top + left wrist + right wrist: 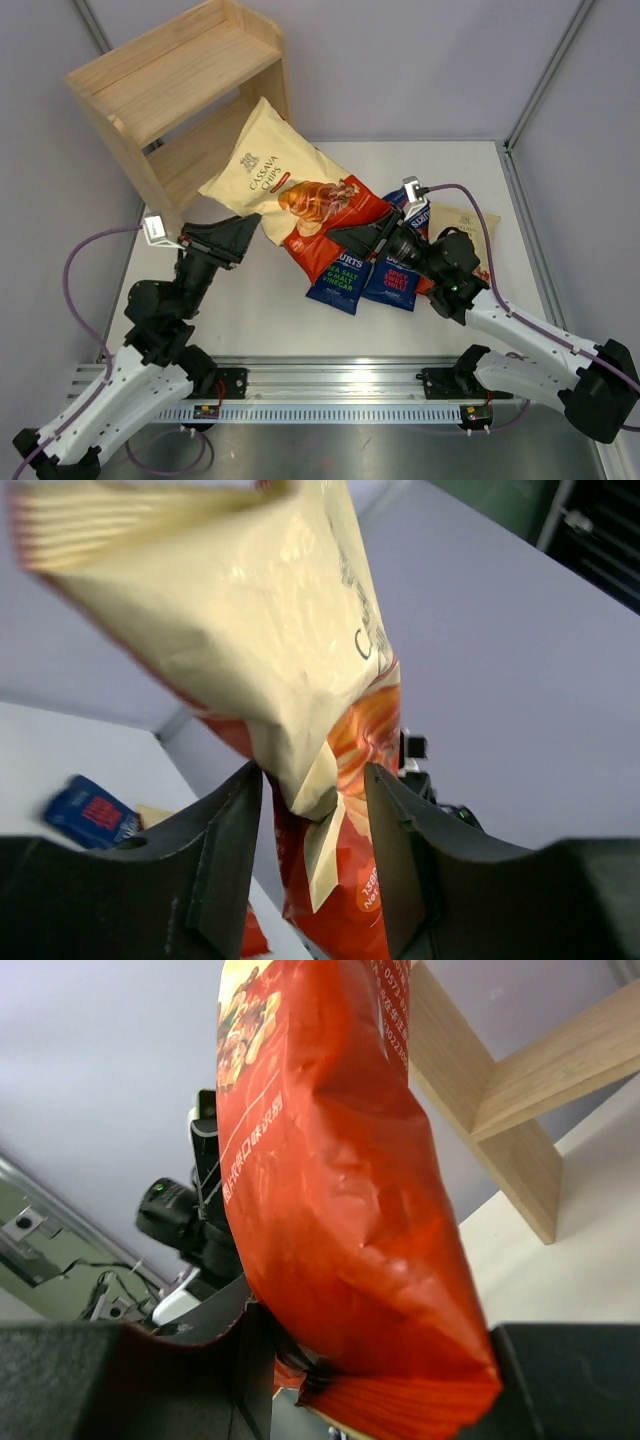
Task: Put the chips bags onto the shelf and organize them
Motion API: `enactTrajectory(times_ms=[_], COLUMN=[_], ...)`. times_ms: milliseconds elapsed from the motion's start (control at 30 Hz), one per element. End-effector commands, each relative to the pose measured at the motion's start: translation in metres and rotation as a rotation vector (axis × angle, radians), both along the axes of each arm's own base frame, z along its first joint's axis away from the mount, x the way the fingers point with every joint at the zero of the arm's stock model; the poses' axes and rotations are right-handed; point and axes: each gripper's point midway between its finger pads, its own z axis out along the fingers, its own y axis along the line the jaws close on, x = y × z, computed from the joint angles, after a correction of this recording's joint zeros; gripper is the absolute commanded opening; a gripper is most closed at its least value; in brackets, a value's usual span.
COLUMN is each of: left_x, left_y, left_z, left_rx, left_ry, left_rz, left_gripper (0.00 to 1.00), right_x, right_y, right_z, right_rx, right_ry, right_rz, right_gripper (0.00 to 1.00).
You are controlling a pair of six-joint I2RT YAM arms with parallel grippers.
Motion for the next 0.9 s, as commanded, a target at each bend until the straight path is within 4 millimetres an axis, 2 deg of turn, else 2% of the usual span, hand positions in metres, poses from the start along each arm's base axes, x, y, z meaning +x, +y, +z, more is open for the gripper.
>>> enactTrajectory(times_ms=[0, 33, 67, 100, 133, 167, 200, 233, 267, 300, 333, 367, 400, 467, 500, 533, 567, 600, 700, 733, 767, 800, 833, 867], left_x=[0.025, 0.020, 0.020, 0.023, 0.021, 0.015, 0.013, 0.011, 0.008, 0.005, 0.003, -0.002, -0.007, -0.015, -0.021, -0.024, -0.028, -0.033, -0.037, -0.040, -0.041, -0.043, -0.043, -0.043], left_y=[0.062, 0.081, 0.091, 0.106, 0.115, 0.122, 0.129, 0.134, 0.137, 0.138, 0.140, 0.141, 0.138, 0.138, 0.133, 0.130, 0.129, 0.129, 0.133, 0.134, 0.132, 0.133, 0.131, 0.130], left_z=[-0.019, -0.006, -0.011, -0.027, -0.026, -0.013, -0.020, -0.020, -0.008, -0.018, -0.019, -0.012, -0.019, -0.022, -0.022, -0.024, -0.026, -0.033, -0.044, -0.054, -0.053, -0.054, -0.065, -0.064], left_rx=[0.123, 0.123, 0.155, 0.222, 0.265, 0.280, 0.346, 0.396, 0.421, 0.501, 0.547, 0.565, 0.624, 0.691, 0.729, 0.753, 0.770, 0.809, 0.845, 0.845, 0.828, 0.817, 0.813, 0.789], left_ry=[0.156, 0.161, 0.196, 0.270, 0.276, 0.263, 0.299, 0.307, 0.304, 0.334, 0.341, 0.329, 0.336, 0.322, 0.285, 0.267, 0.245, 0.211, 0.166, 0.148, 0.122, 0.102, 0.096, 0.081], left_rz=[0.354, 0.426, 0.474, 0.555, 0.590, 0.610, 0.638, 0.657, 0.664, 0.654, 0.653, 0.639, 0.603, 0.569, 0.526, 0.503, 0.486, 0.466, 0.474, 0.473, 0.473, 0.473, 0.467, 0.470], left_gripper=[0.39, 0.33, 0.31, 0.29, 0.28, 0.31, 0.35, 0.37, 0.39, 0.43, 0.44, 0.45, 0.51, 0.59, 0.69, 0.77, 0.85, 0.97, 0.99, 0.99, 0.99, 0.99, 0.99, 0.99], right_x=[0.020, 0.019, 0.028, 0.029, 0.033, 0.041, 0.046, 0.051, 0.061, 0.068, 0.072, 0.082, 0.087, 0.102, 0.111, 0.112, 0.124, 0.130, 0.157, 0.169, 0.178, 0.186, 0.202, 0.209], right_y=[-0.013, -0.013, -0.015, -0.015, -0.014, -0.013, -0.011, -0.009, -0.005, -0.003, -0.001, 0.007, 0.010, 0.022, 0.031, 0.030, 0.039, 0.043, 0.062, 0.070, 0.076, 0.082, 0.094, 0.100], right_z=[0.006, 0.005, 0.003, 0.000, -0.001, -0.005, -0.008, -0.012, -0.019, -0.023, -0.024, -0.030, -0.033, -0.034, -0.032, -0.031, -0.031, -0.030, -0.030, -0.045, -0.026, -0.030, -0.026, -0.026], right_rx=[0.016, 0.017, 0.015, 0.009, 0.008, -0.001, -0.003, -0.008, -0.017, -0.013, -0.009, -0.017, -0.012, -0.002, 0.003, 0.006, 0.004, 0.008, 0.004, -0.016, 0.007, -0.006, -0.002, 0.002], right_ry=[0.033, 0.036, 0.056, 0.078, 0.090, 0.113, 0.138, 0.154, 0.184, 0.221, 0.229, 0.248, 0.273, 0.282, 0.279, 0.274, 0.277, 0.289, 0.314, 0.338, 0.315, 0.335, 0.332, 0.347], right_rz=[-0.077, -0.053, -0.064, -0.043, -0.043, -0.054, -0.055, -0.058, -0.068, -0.075, -0.077, -0.077, -0.072, -0.062, -0.054, -0.057, -0.056, -0.054, -0.060, -0.067, -0.062, -0.068, -0.064, -0.055], right_gripper=[0.14, 0.14, 0.14, 0.13, 0.13, 0.13, 0.13, 0.13, 0.13, 0.13, 0.13, 0.13, 0.13, 0.12, 0.12, 0.12, 0.11, 0.12, 0.12, 0.11, 0.11, 0.11, 0.12, 0.11])
